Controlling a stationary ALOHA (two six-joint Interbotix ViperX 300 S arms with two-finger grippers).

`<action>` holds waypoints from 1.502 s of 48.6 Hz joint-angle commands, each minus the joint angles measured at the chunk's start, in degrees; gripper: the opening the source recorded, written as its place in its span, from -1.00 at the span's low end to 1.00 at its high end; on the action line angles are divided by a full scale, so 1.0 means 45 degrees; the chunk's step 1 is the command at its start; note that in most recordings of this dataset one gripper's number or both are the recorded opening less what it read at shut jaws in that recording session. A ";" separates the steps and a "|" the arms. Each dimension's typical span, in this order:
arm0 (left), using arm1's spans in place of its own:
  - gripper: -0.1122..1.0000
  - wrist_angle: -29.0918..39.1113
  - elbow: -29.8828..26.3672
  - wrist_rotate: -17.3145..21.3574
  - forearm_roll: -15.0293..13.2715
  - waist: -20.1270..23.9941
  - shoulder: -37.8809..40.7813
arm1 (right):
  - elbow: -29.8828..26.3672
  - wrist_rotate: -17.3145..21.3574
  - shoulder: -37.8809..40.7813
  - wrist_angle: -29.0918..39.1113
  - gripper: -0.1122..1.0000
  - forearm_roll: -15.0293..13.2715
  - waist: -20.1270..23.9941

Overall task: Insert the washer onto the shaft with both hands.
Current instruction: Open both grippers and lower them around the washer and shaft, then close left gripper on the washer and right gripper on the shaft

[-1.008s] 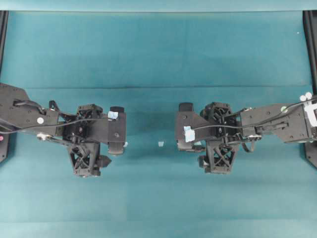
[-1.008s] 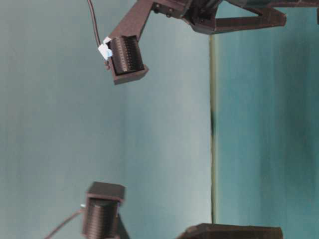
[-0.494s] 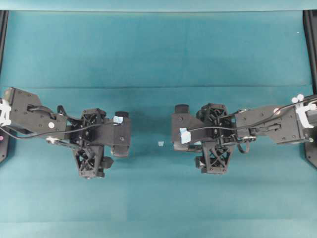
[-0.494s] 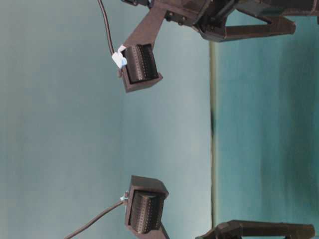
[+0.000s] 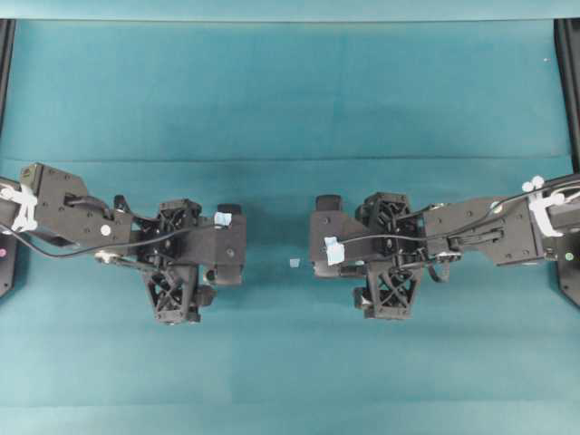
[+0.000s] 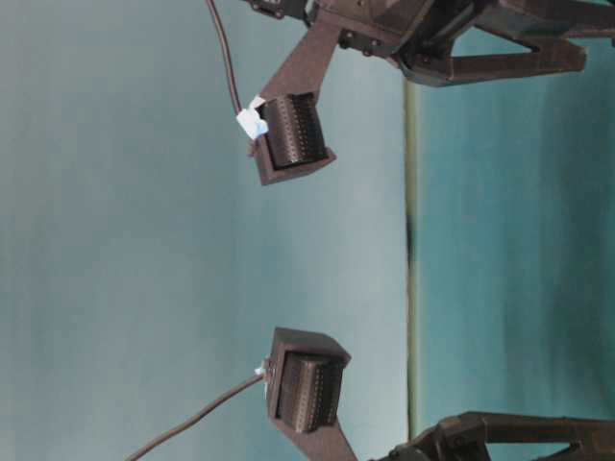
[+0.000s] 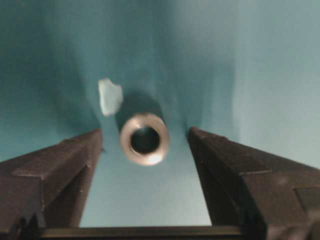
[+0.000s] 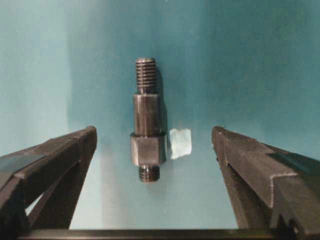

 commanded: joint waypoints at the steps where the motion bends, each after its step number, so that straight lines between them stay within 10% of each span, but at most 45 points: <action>1: 0.64 -0.0176 -0.0176 0.0020 0.0020 0.0059 -0.0020 | -0.0039 -0.0059 -0.0039 -0.0098 0.64 -0.0039 0.0000; 73: 0.64 -0.0176 -0.0156 -0.0020 0.0020 0.0039 0.0117 | 0.0312 -0.0117 0.0176 -0.0410 0.58 -0.0039 -0.0117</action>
